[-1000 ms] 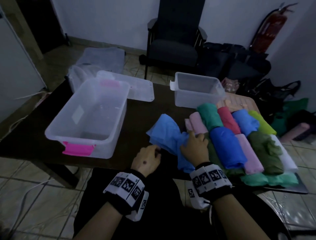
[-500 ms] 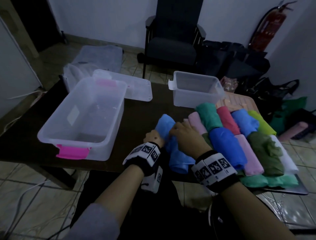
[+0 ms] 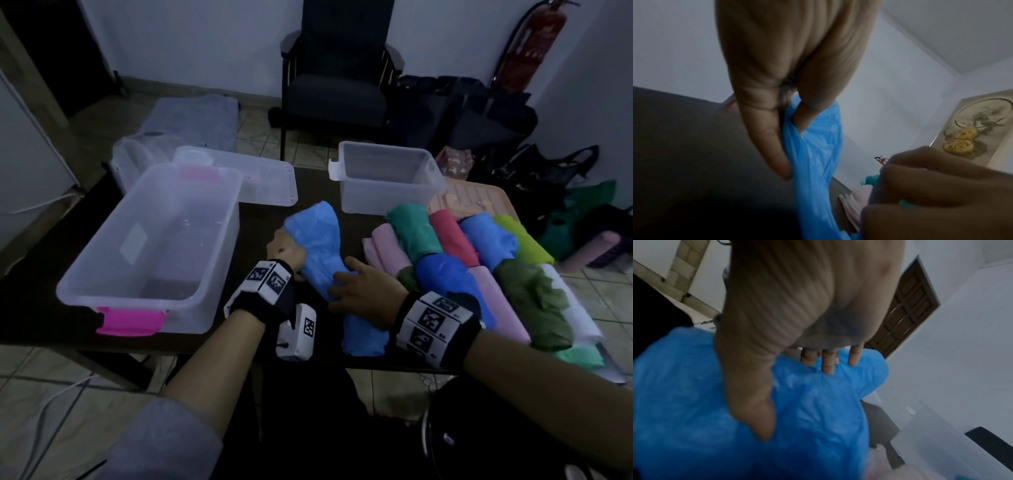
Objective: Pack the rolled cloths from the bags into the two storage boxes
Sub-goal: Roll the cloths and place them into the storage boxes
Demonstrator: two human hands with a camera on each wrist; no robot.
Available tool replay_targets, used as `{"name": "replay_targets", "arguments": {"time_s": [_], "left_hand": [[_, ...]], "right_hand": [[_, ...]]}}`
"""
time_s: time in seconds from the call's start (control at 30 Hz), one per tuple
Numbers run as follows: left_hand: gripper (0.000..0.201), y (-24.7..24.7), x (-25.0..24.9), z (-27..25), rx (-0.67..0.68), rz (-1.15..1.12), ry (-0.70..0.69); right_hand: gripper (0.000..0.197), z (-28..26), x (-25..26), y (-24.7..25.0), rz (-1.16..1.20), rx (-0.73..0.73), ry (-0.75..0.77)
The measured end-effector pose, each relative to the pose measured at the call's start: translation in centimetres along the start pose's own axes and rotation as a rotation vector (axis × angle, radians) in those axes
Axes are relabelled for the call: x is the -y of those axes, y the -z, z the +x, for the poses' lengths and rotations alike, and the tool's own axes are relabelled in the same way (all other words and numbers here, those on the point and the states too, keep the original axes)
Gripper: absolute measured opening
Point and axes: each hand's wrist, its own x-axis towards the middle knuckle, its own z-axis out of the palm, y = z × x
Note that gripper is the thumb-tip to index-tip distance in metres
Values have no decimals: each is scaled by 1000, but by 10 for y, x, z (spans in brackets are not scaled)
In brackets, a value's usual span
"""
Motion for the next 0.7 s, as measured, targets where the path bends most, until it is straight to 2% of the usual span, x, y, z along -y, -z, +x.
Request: {"name": "replay_targets", "arguments": {"time_s": [0.1,0.17,0.23,0.3,0.33,0.4,0.43,0.5,0.53,0.6,0.7], "left_hand": [[51,1,-7,2,-85,-39,-8],[51,7,-15,4,-169,-33,-58],[55,17,-25,7,-249,-136,-108],[72,27,-32,14,-291,-224,-134],[85,30,-35,18,-264,-257,-125],[102,30,-36,20,-141,-262,-64],[99,27,-33,20,-77,-247,-33],[75,18,-24,19,-1,-296,-2],[65,15,-22,17,16,-368,16],[70,8,-19,18,-3,-439,41],[86,2,-18,14,-25,-180,52]], "right_hand": [[53,-6,-9,-2,172,17,-28],[53,-14,-15,0,437,-88,-77],[55,-19,-21,0,738,-269,-198],[73,-26,-20,-3,899,-367,-344],[81,-28,-19,-5,951,-389,-418],[82,-28,-15,-8,989,-315,-527],[75,-26,-10,-11,935,-241,-531],[59,-18,4,-16,785,-132,-483],[54,-13,12,-17,738,-96,-461],[53,-6,23,-18,683,-64,-436],[67,-3,29,-16,679,34,-397]]}}
